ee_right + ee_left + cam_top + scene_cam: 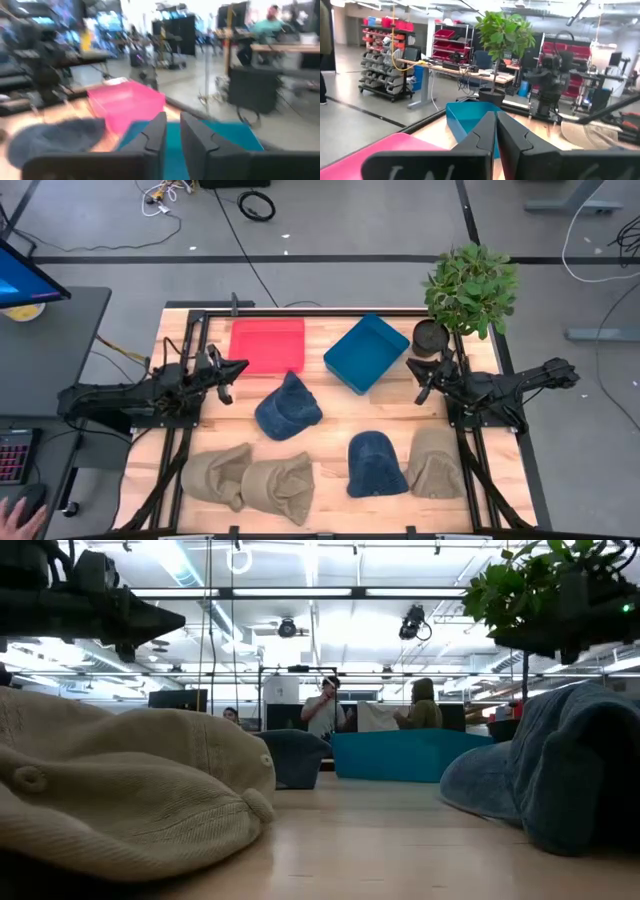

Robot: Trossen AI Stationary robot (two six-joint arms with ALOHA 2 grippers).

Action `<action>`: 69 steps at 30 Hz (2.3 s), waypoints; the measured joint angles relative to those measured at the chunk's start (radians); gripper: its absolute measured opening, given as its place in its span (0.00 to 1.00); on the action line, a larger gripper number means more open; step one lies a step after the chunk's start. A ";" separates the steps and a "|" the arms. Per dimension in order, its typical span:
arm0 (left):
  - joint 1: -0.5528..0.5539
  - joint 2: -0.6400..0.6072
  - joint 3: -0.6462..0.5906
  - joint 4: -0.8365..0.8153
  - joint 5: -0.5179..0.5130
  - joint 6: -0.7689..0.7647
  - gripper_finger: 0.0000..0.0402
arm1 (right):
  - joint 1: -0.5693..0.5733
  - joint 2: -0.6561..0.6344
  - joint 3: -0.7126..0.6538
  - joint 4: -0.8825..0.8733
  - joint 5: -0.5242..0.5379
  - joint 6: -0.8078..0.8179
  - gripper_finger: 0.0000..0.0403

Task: Pick & Place hat
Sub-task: Put the top blue cap into the pink bin

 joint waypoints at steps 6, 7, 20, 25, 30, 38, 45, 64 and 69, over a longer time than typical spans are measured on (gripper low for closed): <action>0.000 0.000 0.085 0.006 0.062 0.091 0.18 | 0.000 0.001 0.000 0.260 -0.215 -0.146 0.30; -0.001 0.000 0.099 0.004 0.078 0.095 0.21 | 0.000 0.004 0.000 0.302 -0.244 -0.161 0.32; -0.002 0.149 0.264 -0.029 0.324 0.016 0.43 | 0.000 0.315 0.235 0.321 -0.340 -0.205 0.37; -0.002 0.344 0.329 -0.081 0.379 -0.005 0.42 | 0.000 0.553 0.355 0.310 -0.353 -0.174 0.37; -0.035 0.563 0.368 -0.101 0.430 -0.050 0.40 | 0.000 0.728 0.452 0.283 -0.352 -0.160 0.37; -0.100 0.893 0.377 -0.018 0.397 0.022 0.36 | 0.000 0.886 0.535 0.240 -0.351 -0.111 0.37; -0.139 1.129 0.378 0.144 0.395 0.004 0.35 | 0.000 0.917 0.537 0.223 -0.351 -0.058 0.37; -0.158 1.384 0.378 0.263 0.270 0.017 0.50 | -0.001 0.917 0.537 0.115 -0.351 -0.005 0.37; -0.159 1.385 0.378 0.259 0.273 0.009 0.27 | -0.001 0.917 0.537 0.111 -0.351 -0.006 0.37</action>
